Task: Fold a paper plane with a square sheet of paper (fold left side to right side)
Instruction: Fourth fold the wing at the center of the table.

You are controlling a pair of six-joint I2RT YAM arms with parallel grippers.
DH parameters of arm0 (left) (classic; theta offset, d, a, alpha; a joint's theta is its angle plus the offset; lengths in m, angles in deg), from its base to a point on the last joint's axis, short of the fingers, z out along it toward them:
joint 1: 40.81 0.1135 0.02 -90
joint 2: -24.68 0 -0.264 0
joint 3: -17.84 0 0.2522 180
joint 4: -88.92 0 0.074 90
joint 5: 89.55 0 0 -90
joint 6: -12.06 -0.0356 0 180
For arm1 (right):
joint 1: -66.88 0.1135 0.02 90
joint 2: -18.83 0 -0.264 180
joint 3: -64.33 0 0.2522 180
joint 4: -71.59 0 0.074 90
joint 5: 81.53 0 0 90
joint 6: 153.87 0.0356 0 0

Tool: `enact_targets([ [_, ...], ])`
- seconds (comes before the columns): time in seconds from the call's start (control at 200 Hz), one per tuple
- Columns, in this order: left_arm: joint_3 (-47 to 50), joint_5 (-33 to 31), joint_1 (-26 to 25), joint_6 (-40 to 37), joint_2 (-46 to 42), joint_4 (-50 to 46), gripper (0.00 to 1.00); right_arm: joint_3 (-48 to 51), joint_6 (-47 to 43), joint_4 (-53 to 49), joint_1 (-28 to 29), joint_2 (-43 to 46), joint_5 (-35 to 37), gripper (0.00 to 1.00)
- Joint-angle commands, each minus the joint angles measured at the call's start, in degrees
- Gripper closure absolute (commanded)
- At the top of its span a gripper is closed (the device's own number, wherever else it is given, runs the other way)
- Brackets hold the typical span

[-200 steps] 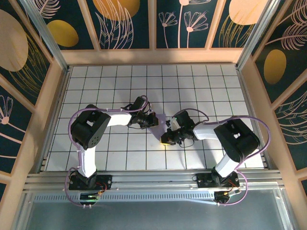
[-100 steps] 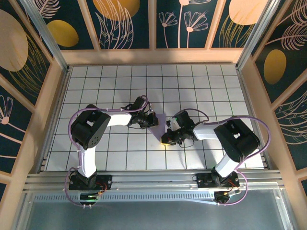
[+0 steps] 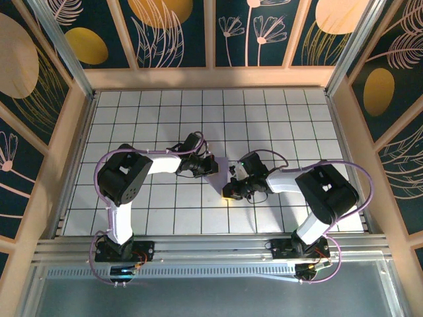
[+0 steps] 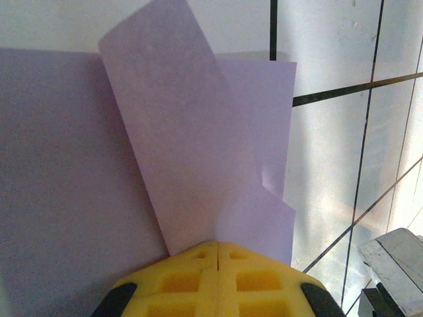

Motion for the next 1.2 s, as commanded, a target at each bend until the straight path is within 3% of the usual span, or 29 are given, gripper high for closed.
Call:
enact_targets([
  [0.0, 1.5, -4.74, 0.19, -1.0, 1.82, -6.48, 1.0, 1.45, -0.76, -2.27, 0.62, 0.51, 1.27, 1.0],
  [0.796, 0.75, -5.44, 0.21, -0.99, 2.19, -6.92, 1.0, 4.19, -2.39, -6.89, 1.17, 1.68, 1.79, 1.0],
  [1.196, 0.36, -5.27, 0.15, -0.84, 2.02, -7.01, 1.0, 5.07, -2.02, -8.76, 0.27, 12.04, -1.85, 1.0],
])
